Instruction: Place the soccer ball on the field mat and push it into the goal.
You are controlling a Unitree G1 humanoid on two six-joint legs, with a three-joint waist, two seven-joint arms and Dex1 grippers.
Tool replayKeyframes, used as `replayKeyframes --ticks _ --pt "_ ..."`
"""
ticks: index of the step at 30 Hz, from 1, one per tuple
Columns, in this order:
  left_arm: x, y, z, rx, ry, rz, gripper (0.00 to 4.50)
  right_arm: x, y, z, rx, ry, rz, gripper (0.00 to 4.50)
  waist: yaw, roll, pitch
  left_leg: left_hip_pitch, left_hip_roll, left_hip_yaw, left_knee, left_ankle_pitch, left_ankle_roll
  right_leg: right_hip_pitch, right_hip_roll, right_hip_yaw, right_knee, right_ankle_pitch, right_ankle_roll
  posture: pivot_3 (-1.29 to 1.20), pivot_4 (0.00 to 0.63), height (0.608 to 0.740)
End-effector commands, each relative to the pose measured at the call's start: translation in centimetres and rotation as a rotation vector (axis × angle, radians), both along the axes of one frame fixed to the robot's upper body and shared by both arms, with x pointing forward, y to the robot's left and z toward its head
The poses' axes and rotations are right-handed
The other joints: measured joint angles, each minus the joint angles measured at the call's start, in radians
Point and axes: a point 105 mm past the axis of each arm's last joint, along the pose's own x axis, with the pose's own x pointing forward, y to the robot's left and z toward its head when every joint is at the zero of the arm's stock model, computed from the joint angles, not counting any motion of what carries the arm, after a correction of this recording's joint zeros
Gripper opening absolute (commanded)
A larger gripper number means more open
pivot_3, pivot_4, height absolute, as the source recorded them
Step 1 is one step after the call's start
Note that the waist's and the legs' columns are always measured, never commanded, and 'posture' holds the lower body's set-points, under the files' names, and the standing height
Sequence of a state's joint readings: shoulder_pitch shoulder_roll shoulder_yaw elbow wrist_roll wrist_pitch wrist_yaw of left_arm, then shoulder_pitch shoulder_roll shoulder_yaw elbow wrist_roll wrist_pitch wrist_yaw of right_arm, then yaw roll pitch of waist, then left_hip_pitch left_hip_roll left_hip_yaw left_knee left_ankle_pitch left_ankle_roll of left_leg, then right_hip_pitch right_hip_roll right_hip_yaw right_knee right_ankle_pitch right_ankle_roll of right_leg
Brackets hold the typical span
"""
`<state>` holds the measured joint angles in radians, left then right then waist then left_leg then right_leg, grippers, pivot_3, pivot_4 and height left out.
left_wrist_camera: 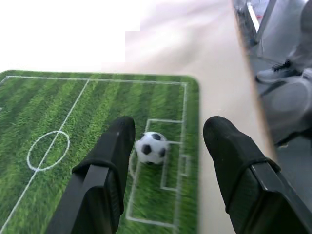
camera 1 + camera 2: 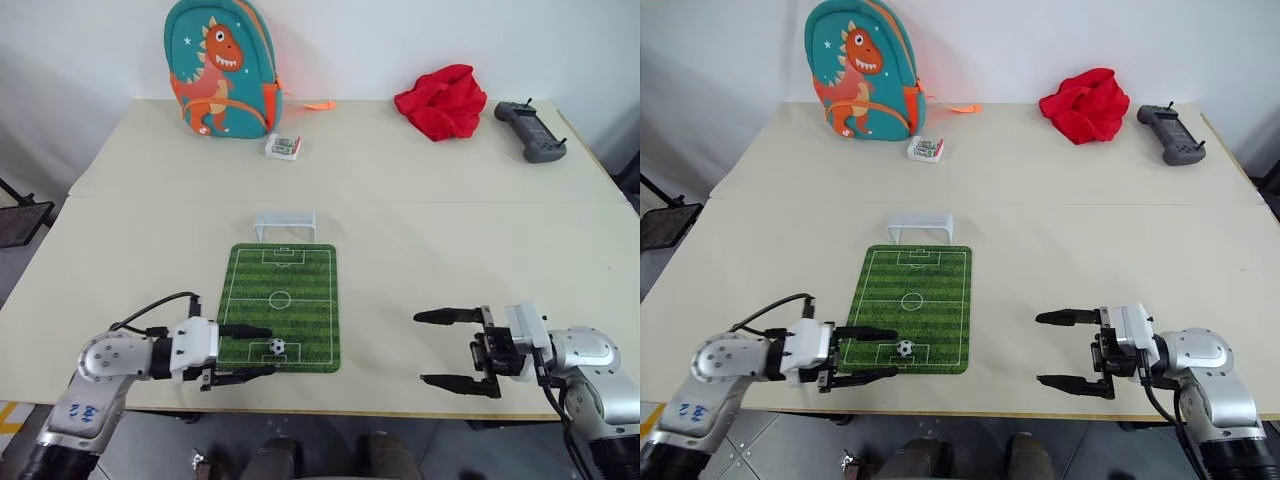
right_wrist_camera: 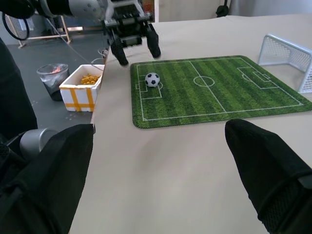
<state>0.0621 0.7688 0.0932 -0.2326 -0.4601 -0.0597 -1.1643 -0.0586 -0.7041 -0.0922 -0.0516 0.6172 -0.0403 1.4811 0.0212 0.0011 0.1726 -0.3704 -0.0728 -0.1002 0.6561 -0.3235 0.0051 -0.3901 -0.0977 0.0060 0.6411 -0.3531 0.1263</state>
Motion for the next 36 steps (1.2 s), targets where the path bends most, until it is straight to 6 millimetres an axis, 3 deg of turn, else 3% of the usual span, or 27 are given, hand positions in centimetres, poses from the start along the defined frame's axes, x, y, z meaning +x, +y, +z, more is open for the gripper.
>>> replayKeyframes --ticks 1,4,10,13,17,30,33,36 --pt "-1.3 0.6 2.0 -0.048 -0.007 0.0 2.69 0.5 0.1 1.4 0.063 -0.071 -0.023 4.5 0.0 0.0 0.0 0.0 0.0 0.0 0.0 0.0 0.0 0.0 0.0 0.0 0.0 0.0 0.0 0.0 0.15 0.74" --pt "-3.4 1.2 0.5 -0.039 0.096 0.001 1.78 1.1 0.2 2.2 0.12 -0.124 -0.049 4.5 -0.007 0.001 0.0 0.0 0.0 0.0 -0.001 0.0 0.0 0.0 0.0 0.001 -0.001 0.0 0.0 0.0 0.15 0.74" --pt "-4.7 0.9 -1.8 -0.071 0.194 0.006 0.06 0.6 0.3 2.3 0.122 -0.14 -0.015 4.5 0.004 0.001 0.0 0.001 0.0 -0.001 -0.001 0.0 0.0 0.002 0.0 -0.001 -0.003 0.0 0.0 0.0 0.15 0.74" --pt "-4.6 0.4 -2.7 -0.067 0.196 0.005 0.06 0.3 0.3 2.1 0.093 -0.138 0.014 4.5 0.003 0.001 0.0 0.001 0.0 -0.001 -0.001 -0.001 0.001 0.004 -0.001 -0.001 -0.005 0.0 0.0 0.0 0.15 0.74" --pt "-3.0 -0.1 -3.6 -0.051 0.175 0.032 0.06 -0.4 0.1 1.7 0.052 -0.141 0.037 4.5 0.003 0.001 0.0 0.002 0.0 -0.001 -0.001 -0.001 0.001 0.005 0.0 -0.002 -0.005 0.0 0.0 0.0 0.15 0.74" --pt "0.3 -1.7 -4.0 -0.096 0.129 0.039 0.06 -0.9 -0.4 0.7 0.035 -0.103 -0.03 4.5 0.0 0.001 0.0 0.002 0.0 -0.001 0.0 -0.001 0.001 0.004 0.0 -0.001 -0.005 0.0 0.0 0.0 0.15 0.74" --pt "2.0 -1.9 -4.2 -0.086 0.09 0.081 0.06 -0.9 -0.1 0.6 0.046 -0.105 -0.045 4.5 0.003 0.001 0.0 0.002 0.0 -0.001 0.0 -0.001 0.001 0.004 0.0 -0.002 -0.004 0.0 0.0 0.0 0.15 0.74" --pt "5.8 -1.8 -3.3 -0.077 -0.026 0.167 0.06 -0.3 0.4 1.0 0.097 -0.132 -0.103 4.5 0.008 0.001 0.0 0.002 -0.001 -0.001 0.002 -0.001 0.001 0.005 0.0 -0.002 -0.003 0.0 0.0 0.0 0.15 0.74"
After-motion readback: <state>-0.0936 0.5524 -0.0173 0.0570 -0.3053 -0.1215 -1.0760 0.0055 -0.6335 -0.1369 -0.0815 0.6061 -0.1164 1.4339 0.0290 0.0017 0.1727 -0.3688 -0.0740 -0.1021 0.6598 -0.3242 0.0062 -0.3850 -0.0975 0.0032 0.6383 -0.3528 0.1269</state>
